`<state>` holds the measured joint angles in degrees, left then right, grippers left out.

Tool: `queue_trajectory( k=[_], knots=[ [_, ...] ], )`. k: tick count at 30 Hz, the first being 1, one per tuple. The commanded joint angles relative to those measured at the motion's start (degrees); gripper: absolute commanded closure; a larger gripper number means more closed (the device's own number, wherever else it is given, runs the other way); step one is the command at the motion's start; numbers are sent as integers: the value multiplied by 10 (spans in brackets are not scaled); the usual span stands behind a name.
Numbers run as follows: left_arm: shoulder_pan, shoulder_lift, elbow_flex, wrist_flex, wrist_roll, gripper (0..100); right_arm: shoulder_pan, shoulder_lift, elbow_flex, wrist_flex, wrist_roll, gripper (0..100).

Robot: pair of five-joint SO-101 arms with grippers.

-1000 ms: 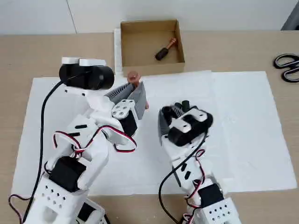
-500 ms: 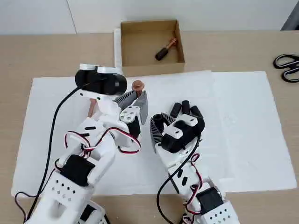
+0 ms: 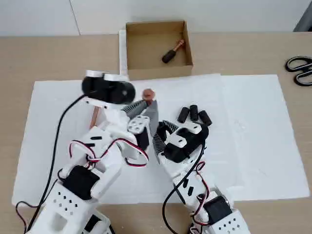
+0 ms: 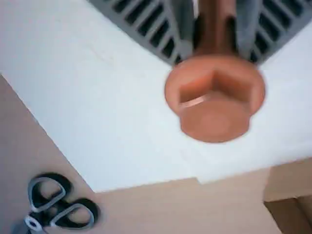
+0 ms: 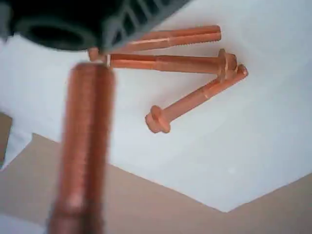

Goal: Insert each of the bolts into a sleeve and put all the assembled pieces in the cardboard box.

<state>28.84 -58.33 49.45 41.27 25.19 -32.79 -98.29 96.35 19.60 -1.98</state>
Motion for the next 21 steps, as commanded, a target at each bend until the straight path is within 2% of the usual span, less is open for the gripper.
queue_trajectory(
  k=[1,21],
  knots=[
    [7,-15,-2,-1,16,994,-4,-15,4,-2,-2,995],
    [2,-18,21,-21,23,994,-19,-18,3,-3,-2,995]
  ],
)
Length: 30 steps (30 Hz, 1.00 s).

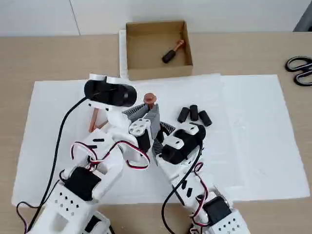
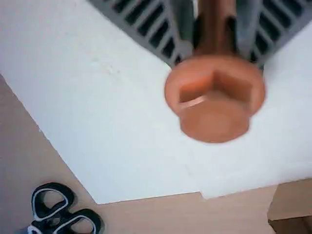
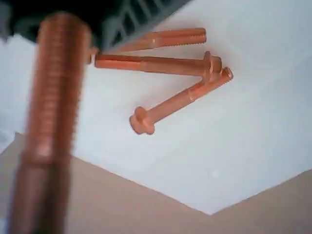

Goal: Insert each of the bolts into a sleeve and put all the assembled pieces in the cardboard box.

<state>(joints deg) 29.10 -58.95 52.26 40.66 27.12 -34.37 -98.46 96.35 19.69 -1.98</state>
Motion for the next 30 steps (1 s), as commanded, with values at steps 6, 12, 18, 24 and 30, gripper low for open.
queue_trajectory(
  k=[6,12,18,24,30],
  knots=[
    [-12,-12,-22,-16,4,994,-3,-16,2,-4,-2,995],
    [-12,-12,-18,-32,4,994,-4,-17,2,-4,-2,995],
    [-13,-10,-18,-36,4,994,-4,-17,1,-5,-2,995],
    [-13,-10,0,-48,3,994,-5,-17,-7,0,-3,995],
    [-26,-12,35,-83,3,994,-5,-17,-12,0,-3,995]
  ],
)
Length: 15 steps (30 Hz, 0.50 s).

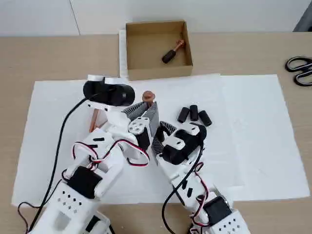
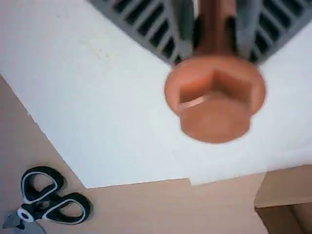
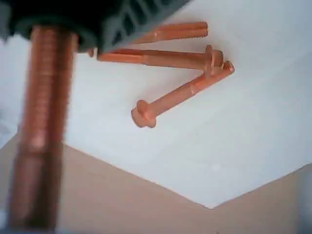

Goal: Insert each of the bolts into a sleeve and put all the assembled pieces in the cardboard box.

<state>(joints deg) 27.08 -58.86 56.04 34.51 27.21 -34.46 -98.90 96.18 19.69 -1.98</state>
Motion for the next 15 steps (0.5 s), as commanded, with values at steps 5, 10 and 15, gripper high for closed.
queue_trajectory(
  k=[5,10,15],
  knots=[
    [-4,-13,-3,-4,2,994,-4,-13,-11,0,-3,995],
    [-4,-13,-4,21,2,994,-4,-13,-11,0,-2,995],
    [4,-13,-6,34,3,994,-4,-13,-11,0,-2,995]
  ],
)
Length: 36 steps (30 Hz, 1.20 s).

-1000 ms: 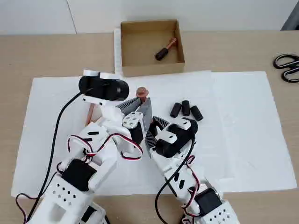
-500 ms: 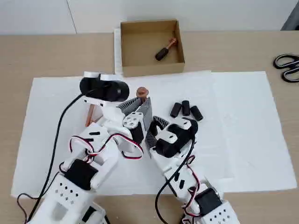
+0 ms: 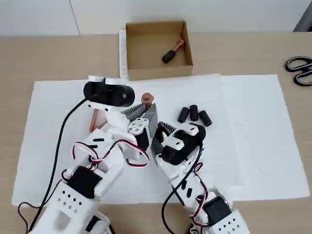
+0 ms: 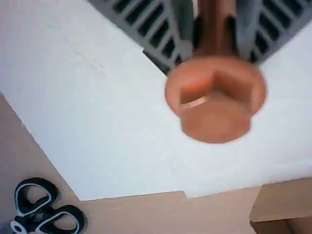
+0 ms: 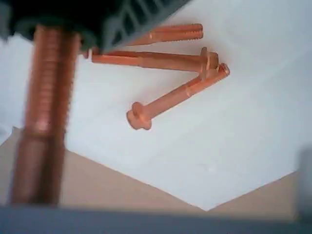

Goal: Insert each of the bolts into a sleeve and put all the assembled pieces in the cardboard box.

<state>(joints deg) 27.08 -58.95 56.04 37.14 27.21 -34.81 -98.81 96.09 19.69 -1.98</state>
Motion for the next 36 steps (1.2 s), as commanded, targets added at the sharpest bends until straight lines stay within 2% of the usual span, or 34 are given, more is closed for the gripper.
queue_trajectory(
  k=[1,14,25,32,36],
  knots=[
    [9,-12,-6,14,3,994,0,-14,-11,0,-2,995],
    [22,-12,-3,104,3,994,0,-14,-11,0,-2,995],
    [19,-7,-2,62,3,994,0,-14,-11,-6,-2,995],
    [18,-5,-3,64,2,994,0,-14,-11,-7,-2,995],
    [18,47,-25,78,2,994,0,-14,-11,-7,-2,995]
  ],
)
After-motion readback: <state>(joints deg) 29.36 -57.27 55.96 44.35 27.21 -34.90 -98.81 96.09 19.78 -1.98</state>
